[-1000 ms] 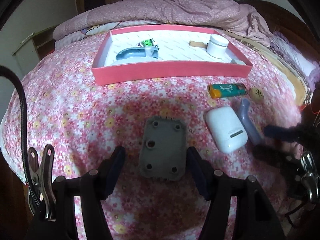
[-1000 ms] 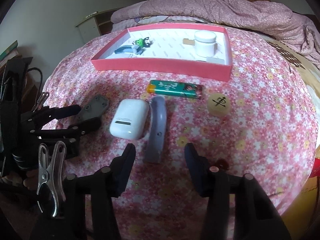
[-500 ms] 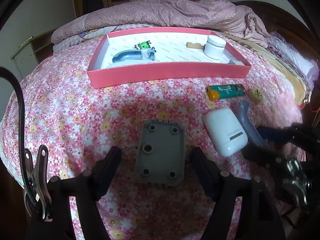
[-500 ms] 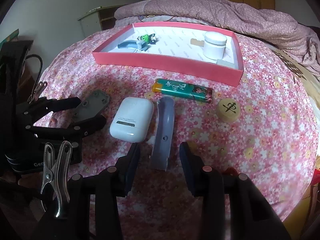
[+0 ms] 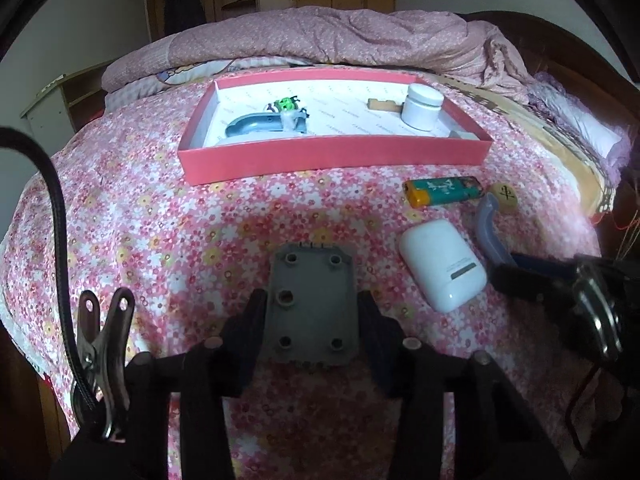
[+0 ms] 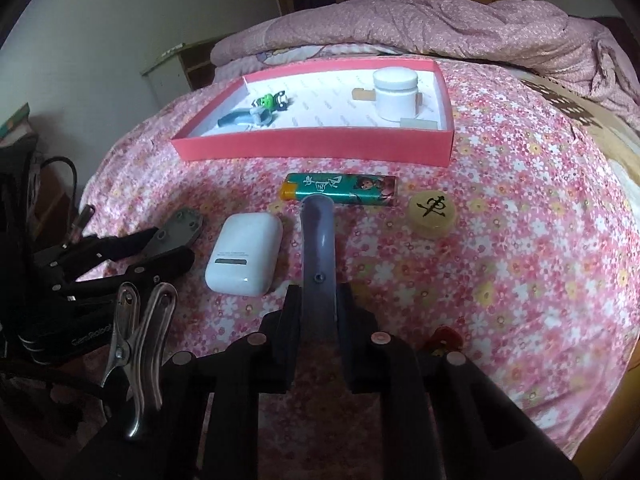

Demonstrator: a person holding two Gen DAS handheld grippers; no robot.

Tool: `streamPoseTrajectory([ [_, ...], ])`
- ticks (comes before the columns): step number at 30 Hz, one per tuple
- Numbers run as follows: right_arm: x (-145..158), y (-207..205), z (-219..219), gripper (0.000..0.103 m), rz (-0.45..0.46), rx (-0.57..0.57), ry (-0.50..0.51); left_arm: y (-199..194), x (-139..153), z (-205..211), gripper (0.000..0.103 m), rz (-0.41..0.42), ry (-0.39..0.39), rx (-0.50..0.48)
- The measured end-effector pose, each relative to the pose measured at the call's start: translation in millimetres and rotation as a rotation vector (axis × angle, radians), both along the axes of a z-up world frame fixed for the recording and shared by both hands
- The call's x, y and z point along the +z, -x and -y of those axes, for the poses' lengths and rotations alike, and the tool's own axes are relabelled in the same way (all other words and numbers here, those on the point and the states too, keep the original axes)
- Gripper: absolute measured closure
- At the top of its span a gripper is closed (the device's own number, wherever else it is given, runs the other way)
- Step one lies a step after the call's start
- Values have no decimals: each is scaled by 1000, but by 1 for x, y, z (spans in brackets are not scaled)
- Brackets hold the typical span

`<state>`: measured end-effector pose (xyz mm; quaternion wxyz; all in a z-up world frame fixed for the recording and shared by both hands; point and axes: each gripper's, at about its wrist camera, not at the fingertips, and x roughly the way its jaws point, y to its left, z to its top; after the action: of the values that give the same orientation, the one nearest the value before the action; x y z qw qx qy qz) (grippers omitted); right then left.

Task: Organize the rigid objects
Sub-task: 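Grasp the grey curved piece with the right tool while the left tool grasps the grey plate, then carry the plate and curved piece into the tray, lowering both tools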

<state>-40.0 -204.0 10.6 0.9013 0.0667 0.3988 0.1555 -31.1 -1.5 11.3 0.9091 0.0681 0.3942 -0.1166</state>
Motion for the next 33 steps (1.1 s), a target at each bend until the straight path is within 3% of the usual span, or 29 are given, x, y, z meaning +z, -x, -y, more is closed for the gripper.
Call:
streamPoseTrajectory([
  [8, 1, -1, 3, 85, -20, 15, -45, -4, 10, -12, 56, -38, 100, -34],
  [20, 14, -24, -9, 85, -70, 5, -41, -34, 33, -24, 56, -21, 131, -105],
  [27, 39, -37, -9, 85, -8, -16, -29, -57, 58, -23, 56, 35, 152, -125],
  [33, 56, -66, -11, 85, 35, 3, -11, -85, 71, -15, 56, 49, 155, -72],
])
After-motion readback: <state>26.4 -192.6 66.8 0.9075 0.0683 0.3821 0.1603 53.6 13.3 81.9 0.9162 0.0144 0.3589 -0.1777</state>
